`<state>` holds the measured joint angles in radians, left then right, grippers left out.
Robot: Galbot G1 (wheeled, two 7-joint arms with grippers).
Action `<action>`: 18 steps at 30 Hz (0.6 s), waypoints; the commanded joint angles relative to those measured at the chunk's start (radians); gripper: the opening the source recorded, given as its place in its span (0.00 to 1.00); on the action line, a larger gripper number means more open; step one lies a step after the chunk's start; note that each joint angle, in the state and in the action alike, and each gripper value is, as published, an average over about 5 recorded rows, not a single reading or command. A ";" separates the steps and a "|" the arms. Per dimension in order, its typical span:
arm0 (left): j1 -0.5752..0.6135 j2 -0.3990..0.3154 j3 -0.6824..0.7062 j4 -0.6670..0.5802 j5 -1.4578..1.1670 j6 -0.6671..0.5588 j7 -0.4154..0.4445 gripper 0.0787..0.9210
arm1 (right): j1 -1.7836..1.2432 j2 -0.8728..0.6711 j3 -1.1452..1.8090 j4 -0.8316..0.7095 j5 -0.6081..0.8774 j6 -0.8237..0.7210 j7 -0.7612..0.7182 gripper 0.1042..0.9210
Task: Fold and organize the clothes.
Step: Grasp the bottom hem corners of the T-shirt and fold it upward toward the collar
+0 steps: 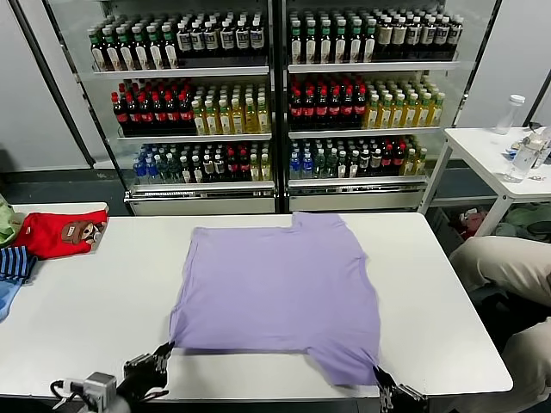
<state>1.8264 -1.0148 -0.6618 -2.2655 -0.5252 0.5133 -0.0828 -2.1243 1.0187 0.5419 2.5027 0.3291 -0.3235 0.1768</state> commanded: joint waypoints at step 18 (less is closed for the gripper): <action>-0.359 -0.078 0.020 0.175 0.032 -0.026 0.113 0.01 | 0.449 -0.024 -0.045 -0.139 0.048 -0.088 0.046 0.02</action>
<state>1.7358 -1.0342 -0.6995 -2.2530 -0.5367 0.4932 -0.0303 -1.8335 0.9971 0.5105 2.4286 0.3661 -0.3878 0.2150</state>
